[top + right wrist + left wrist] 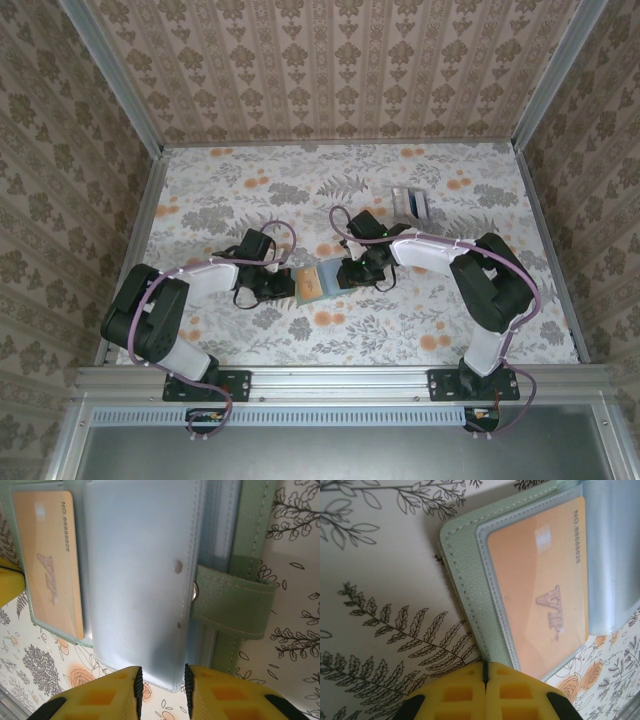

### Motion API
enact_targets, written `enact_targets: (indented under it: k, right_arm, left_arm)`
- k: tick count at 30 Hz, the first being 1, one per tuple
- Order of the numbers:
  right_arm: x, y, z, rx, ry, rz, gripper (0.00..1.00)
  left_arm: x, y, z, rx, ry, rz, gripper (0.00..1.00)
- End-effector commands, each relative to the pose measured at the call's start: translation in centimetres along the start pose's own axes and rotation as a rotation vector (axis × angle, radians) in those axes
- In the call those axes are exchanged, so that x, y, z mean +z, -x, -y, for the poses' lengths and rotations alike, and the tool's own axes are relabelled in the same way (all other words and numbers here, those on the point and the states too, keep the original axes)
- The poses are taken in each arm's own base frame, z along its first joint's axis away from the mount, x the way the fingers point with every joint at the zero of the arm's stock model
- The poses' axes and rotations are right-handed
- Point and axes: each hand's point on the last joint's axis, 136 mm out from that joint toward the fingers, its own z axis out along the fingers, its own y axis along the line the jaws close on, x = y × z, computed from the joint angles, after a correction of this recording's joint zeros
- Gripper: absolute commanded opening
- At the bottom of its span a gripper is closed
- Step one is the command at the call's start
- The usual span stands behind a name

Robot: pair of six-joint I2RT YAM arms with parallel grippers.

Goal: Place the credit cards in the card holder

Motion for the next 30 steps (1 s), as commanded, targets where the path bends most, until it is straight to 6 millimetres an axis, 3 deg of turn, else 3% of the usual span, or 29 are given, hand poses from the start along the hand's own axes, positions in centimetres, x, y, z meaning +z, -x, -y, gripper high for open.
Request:
enact_targets:
  k: [1,11,16,30]
  right_arm:
    - [-1.7,0.8,-0.1,-0.023,-0.024,0.035,0.32]
    - [-2.1,1.1,0.8,-0.013,-0.079,0.058,0.4]
    - [-2.0,1.1,0.2,-0.004,-0.045,0.064,0.35]
    - [-0.8,1.5,-0.4,0.017,0.005,0.052,0.31]
  left_arm:
    - [0.5,-1.0,-0.5,-0.008,0.017,-0.037,0.0]
    - [0.6,-1.2,-0.6,-0.006,0.023,-0.039,0.0]
    - [0.7,-1.2,-0.6,-0.003,0.024,-0.039,0.0]
    - [0.9,-1.5,-0.7,-0.002,0.023,-0.044,0.0]
